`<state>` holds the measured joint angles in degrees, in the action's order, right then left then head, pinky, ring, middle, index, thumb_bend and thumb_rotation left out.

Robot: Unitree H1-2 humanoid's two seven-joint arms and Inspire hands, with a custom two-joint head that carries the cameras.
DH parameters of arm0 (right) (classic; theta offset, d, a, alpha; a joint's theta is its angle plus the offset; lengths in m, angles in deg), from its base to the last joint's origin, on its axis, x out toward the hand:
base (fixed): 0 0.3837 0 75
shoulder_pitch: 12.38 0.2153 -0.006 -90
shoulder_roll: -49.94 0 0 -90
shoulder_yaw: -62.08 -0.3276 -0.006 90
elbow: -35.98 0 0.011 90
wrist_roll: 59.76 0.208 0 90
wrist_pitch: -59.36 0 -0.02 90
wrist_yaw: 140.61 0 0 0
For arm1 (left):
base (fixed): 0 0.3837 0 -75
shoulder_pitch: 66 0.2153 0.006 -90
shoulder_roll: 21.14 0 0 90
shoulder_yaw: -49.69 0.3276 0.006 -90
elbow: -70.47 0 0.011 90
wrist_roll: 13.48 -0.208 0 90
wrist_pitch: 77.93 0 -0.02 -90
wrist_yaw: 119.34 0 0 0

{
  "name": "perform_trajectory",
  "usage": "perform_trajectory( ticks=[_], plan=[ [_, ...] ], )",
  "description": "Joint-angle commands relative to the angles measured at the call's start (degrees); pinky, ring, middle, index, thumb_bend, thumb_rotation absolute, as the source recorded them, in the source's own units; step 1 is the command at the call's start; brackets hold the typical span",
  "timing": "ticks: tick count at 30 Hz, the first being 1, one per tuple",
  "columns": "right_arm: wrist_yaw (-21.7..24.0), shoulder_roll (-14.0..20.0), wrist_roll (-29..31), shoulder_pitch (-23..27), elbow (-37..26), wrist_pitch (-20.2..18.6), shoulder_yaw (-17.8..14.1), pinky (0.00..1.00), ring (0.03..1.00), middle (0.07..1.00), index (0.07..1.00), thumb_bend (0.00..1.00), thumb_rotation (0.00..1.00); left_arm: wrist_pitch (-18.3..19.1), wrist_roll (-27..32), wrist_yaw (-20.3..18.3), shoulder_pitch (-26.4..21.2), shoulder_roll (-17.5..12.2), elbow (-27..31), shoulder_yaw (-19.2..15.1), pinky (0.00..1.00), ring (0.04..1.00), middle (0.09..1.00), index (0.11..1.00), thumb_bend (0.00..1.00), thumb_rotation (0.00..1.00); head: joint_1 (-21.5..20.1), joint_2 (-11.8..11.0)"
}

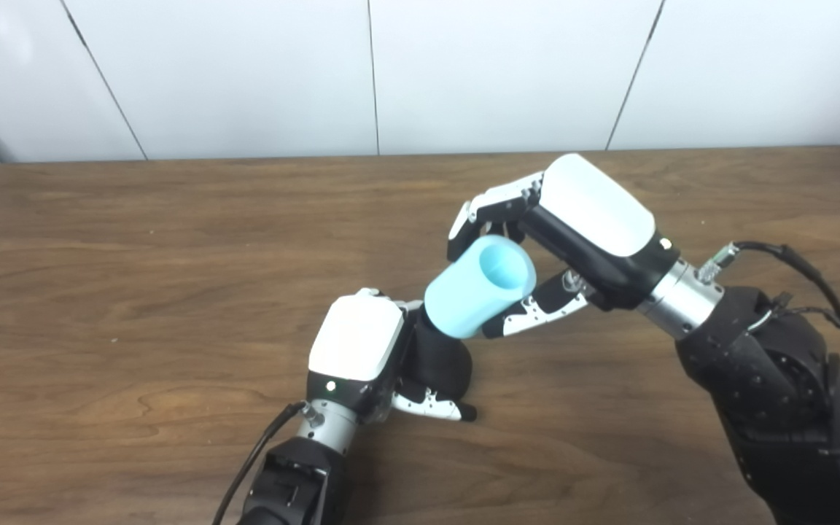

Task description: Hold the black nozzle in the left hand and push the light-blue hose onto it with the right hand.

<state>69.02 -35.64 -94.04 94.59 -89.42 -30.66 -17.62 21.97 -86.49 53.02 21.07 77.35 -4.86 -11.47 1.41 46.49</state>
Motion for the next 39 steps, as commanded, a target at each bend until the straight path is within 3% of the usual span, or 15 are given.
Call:
perform_trajectory(
  ticks=[1,21,39],
  plan=[
    [-0.7,-0.2,-0.1,1.2,-1.0,-0.1,-0.3,0.31,0.412,0.499,0.498,0.50,0.00,-0.3,-0.8,-1.2,0.4,0.1,0.8,0.3,0.77,0.588,0.473,0.495,0.52,0.00,0.1,0.0],
    [-1.6,-0.9,0.5,1.3,0.0,-0.3,-0.1,0.31,0.409,0.509,0.503,0.50,0.00,-0.4,-1.1,-0.7,0.3,0.5,0.0,0.3,0.77,0.590,0.474,0.494,0.52,0.00,0.4,0.2],
    [-1.2,-0.4,0.9,3.6,1.5,0.6,0.7,0.31,0.414,0.527,0.489,0.50,0.00,0.0,-3.7,-4.0,-0.2,1.7,0.0,1.9,0.79,0.589,0.468,0.499,0.52,0.00,0.6,0.4]
  ],
)
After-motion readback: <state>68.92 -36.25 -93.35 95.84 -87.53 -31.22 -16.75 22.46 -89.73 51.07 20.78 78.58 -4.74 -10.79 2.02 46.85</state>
